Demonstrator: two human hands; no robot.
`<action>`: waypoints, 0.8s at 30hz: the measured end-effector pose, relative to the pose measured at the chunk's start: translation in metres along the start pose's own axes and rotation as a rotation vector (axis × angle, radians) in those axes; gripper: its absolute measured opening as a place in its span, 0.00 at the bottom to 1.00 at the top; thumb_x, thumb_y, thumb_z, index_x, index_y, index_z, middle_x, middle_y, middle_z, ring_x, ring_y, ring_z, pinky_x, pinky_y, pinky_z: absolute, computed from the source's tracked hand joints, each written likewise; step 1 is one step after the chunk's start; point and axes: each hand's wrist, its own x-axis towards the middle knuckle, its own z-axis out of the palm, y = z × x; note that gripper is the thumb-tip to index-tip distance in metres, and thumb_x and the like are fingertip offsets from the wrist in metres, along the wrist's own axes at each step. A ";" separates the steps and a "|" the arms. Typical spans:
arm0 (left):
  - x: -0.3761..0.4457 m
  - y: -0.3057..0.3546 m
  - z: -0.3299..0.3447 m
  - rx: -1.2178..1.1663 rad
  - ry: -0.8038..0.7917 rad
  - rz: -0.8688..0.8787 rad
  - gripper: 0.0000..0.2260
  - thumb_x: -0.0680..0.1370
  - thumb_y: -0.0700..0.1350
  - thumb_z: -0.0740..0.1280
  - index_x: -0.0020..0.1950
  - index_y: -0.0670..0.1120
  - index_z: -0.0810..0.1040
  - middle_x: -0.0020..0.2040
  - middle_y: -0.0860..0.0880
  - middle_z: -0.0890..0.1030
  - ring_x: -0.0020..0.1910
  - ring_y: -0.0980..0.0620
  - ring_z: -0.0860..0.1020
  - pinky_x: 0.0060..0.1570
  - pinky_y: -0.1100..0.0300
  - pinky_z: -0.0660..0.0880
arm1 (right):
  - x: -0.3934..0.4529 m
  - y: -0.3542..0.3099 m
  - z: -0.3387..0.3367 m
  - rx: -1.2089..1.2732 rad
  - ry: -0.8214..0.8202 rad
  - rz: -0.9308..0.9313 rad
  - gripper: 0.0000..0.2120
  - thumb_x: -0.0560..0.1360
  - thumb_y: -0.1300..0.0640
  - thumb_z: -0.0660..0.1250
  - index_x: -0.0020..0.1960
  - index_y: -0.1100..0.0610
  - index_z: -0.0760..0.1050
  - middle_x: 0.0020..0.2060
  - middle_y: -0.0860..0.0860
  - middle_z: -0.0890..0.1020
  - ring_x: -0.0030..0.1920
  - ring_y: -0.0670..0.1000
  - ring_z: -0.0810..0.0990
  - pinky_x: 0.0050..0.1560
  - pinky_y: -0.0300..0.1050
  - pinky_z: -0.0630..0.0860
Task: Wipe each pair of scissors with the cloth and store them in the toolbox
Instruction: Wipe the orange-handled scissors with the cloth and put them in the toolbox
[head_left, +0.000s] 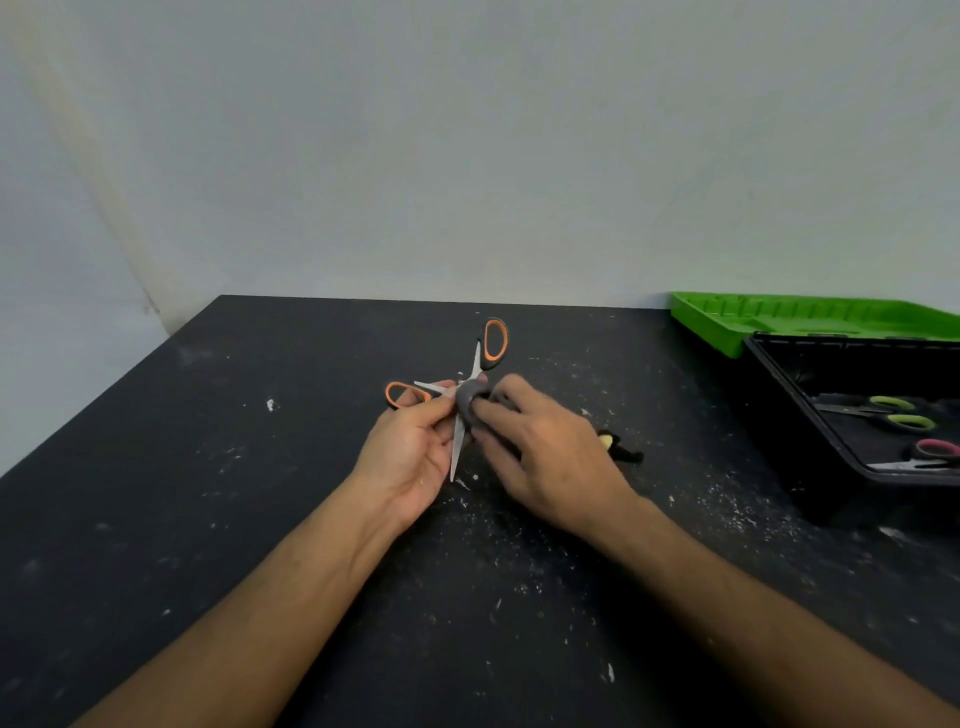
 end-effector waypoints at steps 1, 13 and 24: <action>0.000 0.002 -0.001 -0.004 0.004 0.000 0.08 0.83 0.33 0.61 0.49 0.42 0.77 0.53 0.39 0.87 0.49 0.47 0.87 0.48 0.56 0.85 | -0.008 -0.001 0.005 0.019 -0.057 -0.023 0.11 0.82 0.48 0.60 0.60 0.50 0.77 0.52 0.48 0.73 0.49 0.51 0.77 0.39 0.55 0.80; -0.006 -0.001 0.007 0.098 0.011 0.099 0.08 0.82 0.32 0.61 0.49 0.41 0.78 0.42 0.44 0.86 0.41 0.52 0.87 0.47 0.58 0.85 | 0.012 0.002 -0.015 -0.027 0.092 -0.004 0.13 0.82 0.48 0.61 0.61 0.52 0.79 0.51 0.49 0.75 0.46 0.51 0.78 0.40 0.52 0.80; -0.012 -0.006 0.010 0.269 0.015 0.178 0.08 0.82 0.31 0.63 0.48 0.40 0.79 0.44 0.44 0.89 0.45 0.50 0.88 0.49 0.57 0.85 | -0.005 0.020 -0.037 0.016 0.183 0.027 0.10 0.77 0.51 0.66 0.53 0.50 0.84 0.45 0.49 0.79 0.40 0.51 0.80 0.35 0.46 0.78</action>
